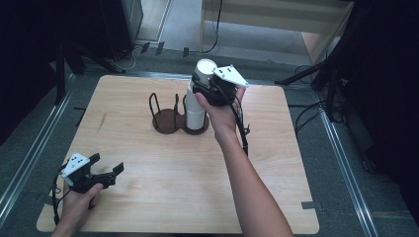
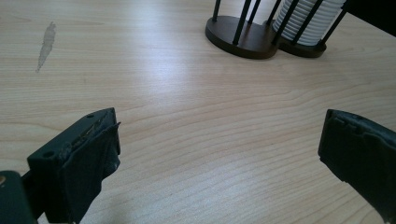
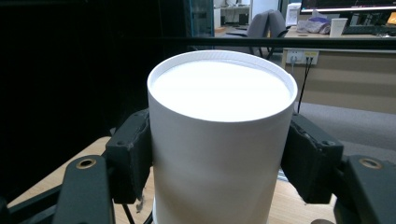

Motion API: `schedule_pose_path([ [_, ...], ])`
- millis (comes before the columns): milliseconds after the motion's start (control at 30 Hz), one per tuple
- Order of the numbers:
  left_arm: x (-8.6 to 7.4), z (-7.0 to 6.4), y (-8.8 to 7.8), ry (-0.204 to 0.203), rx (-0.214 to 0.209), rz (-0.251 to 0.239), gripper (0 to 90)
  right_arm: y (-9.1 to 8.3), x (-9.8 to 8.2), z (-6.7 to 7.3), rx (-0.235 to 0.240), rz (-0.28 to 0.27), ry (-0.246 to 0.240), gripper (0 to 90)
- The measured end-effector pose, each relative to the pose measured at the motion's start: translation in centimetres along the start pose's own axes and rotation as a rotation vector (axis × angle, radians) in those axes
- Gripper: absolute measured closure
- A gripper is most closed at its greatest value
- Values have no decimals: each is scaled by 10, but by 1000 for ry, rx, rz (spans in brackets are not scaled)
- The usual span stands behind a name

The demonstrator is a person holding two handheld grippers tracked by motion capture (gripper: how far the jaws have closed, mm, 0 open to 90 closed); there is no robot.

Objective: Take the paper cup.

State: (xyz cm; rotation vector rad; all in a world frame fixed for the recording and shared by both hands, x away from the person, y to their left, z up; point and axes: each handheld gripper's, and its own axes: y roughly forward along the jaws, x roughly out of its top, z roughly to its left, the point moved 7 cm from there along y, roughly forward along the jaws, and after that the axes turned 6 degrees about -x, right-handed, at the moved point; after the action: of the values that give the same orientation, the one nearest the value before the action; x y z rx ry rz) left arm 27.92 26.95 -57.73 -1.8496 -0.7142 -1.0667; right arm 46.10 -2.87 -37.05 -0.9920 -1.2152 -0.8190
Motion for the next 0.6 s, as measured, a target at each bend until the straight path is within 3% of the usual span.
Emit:
schedule_pose_path([
  [267, 0, -1, -1, 3, -4, -3, 0, -10, 3, -8, -10, 0, -6, 318],
  [600, 2, -4, -3, 40, -9, -13, 0, -28, -1, -21, -37, 4, -29, 318],
])
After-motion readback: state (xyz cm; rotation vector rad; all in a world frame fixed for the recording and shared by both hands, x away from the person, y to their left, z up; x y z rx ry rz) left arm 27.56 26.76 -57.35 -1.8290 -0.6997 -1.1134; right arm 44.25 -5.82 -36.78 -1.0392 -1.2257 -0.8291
